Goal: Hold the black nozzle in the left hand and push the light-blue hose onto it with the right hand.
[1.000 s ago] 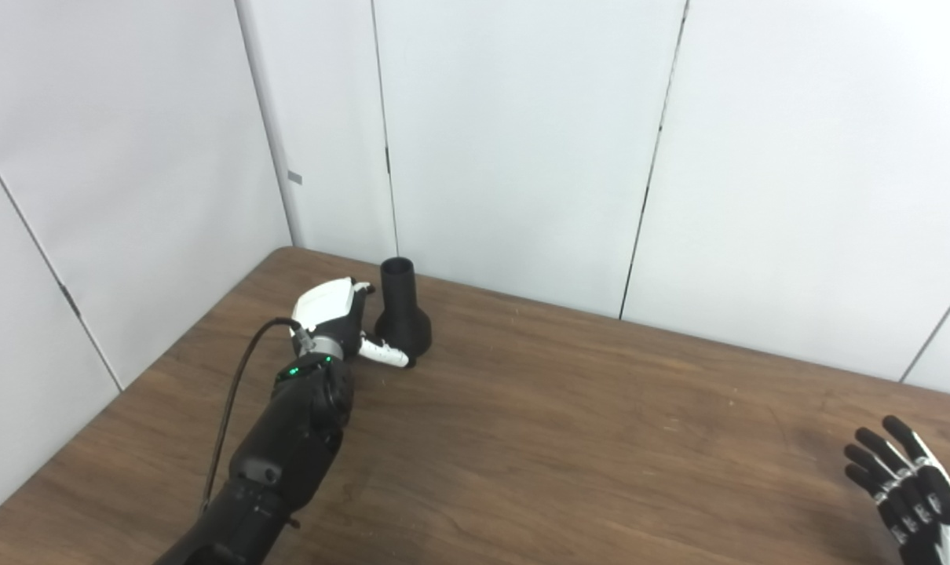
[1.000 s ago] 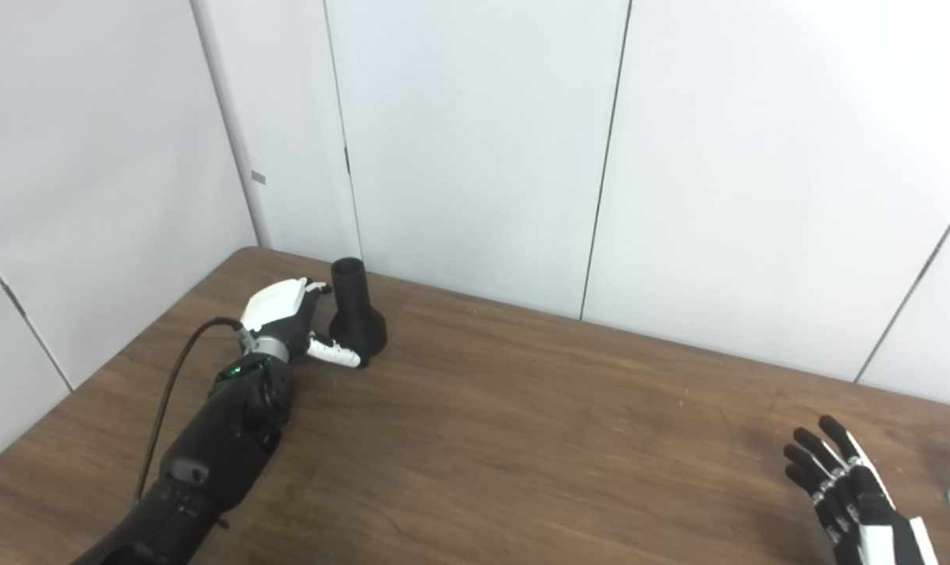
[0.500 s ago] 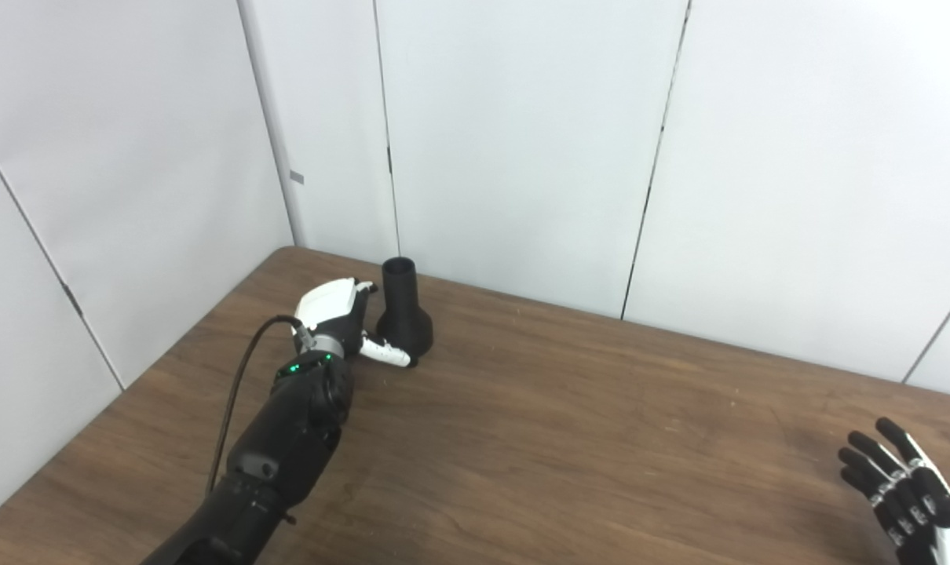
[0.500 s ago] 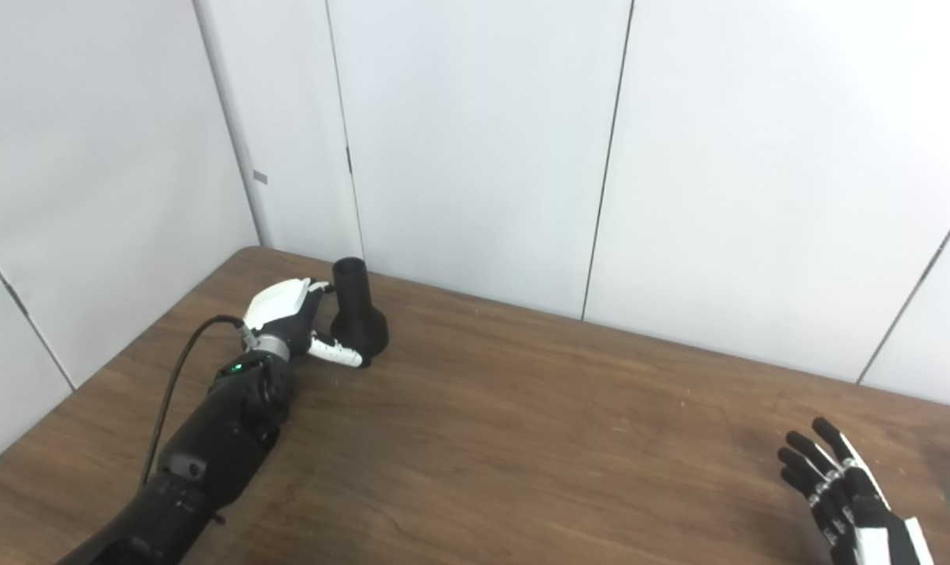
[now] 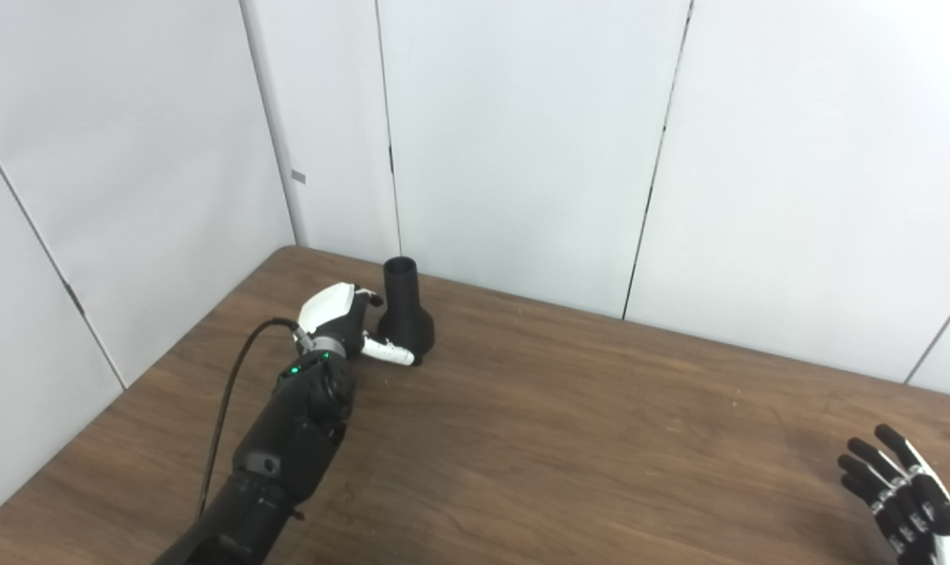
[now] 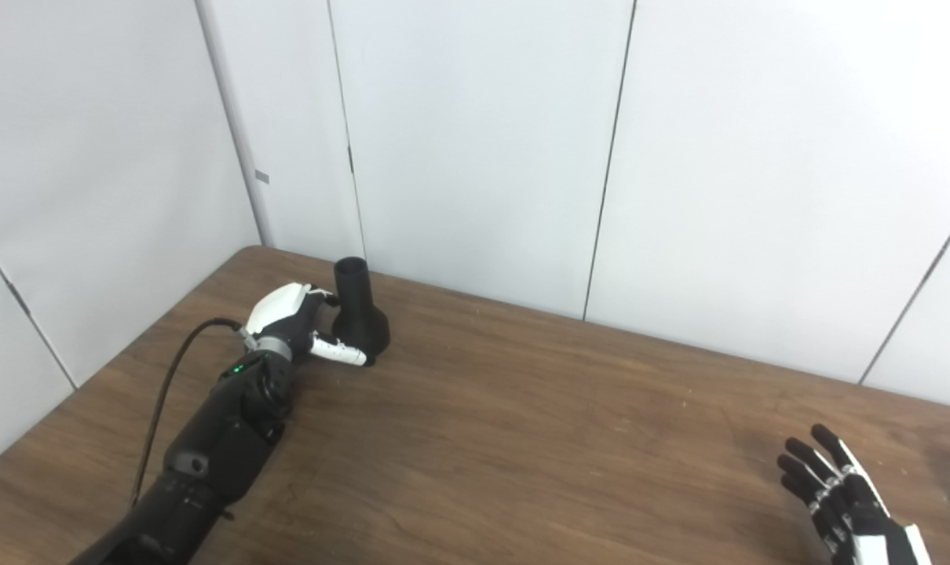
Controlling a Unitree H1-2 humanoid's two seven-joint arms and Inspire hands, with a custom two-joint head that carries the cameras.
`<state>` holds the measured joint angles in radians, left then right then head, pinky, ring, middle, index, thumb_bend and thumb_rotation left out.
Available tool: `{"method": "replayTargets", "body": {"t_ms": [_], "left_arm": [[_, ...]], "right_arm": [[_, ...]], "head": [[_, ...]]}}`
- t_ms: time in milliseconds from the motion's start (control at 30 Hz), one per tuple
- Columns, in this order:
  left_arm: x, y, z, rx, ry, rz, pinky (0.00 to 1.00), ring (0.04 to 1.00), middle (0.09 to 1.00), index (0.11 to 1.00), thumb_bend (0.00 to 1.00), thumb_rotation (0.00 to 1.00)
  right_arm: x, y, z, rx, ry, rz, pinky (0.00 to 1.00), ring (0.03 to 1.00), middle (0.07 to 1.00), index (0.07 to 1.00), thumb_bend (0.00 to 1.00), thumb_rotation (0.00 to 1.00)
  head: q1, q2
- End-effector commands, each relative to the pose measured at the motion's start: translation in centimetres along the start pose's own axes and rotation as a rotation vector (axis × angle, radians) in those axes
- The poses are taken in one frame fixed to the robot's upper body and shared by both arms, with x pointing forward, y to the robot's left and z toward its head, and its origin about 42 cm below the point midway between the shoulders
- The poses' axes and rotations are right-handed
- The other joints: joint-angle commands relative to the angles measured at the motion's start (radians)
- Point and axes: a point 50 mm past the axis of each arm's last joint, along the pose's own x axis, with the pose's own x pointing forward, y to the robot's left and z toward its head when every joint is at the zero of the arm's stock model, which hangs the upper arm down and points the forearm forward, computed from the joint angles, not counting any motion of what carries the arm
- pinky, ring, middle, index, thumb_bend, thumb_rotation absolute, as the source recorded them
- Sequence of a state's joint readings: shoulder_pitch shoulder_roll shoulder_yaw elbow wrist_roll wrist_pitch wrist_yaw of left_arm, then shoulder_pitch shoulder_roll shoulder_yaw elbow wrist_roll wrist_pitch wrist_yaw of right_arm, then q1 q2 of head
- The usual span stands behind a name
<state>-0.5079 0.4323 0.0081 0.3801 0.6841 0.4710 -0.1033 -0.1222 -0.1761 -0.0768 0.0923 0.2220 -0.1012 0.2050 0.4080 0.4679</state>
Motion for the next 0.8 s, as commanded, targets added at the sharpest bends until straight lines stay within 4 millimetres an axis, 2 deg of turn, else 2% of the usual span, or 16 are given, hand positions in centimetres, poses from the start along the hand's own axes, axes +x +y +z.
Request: {"method": "replayTargets", "body": {"t_ms": [0, 300, 533, 767], "left_arm": [[0.32, 0.89, 1.56, -0.047, -0.034, -0.007, 1.0, 1.0, 1.0, 0.721, 1.0, 0.28], [0.38, 1.28, 1.22, -0.169, -0.027, -0.053, 1.0, 1.0, 1.0, 0.681, 1.0, 0.29], [-0.08, 1.23, 1.67, -0.113, -0.053, -0.03, 1.0, 1.0, 1.0, 0.687, 1.0, 0.28], [-0.31, 0.79, 1.94, -0.065, -0.069, -0.027, 1.0, 1.0, 0.976, 0.733, 1.0, 0.29]], "right_arm": [[-2.31, 0.25, -2.49, 0.029, 0.089, -0.019, 0.85, 0.844, 0.853, 0.919, 0.68, 0.9], [-2.14, 0.46, -2.59, 0.027, 0.097, -0.019, 0.86, 0.847, 0.855, 0.922, 0.64, 0.91], [-2.03, 0.81, -2.19, 0.021, 0.097, -0.013, 0.86, 0.851, 0.855, 0.926, 0.64, 0.92], [-2.03, 0.9, -1.97, 0.013, 0.095, -0.008, 0.87, 0.852, 0.856, 0.927, 0.64, 0.92]], "head": [[-0.002, 0.003], [-0.001, 0.014], [0.0, 0.02], [-0.007, 0.035]]}}
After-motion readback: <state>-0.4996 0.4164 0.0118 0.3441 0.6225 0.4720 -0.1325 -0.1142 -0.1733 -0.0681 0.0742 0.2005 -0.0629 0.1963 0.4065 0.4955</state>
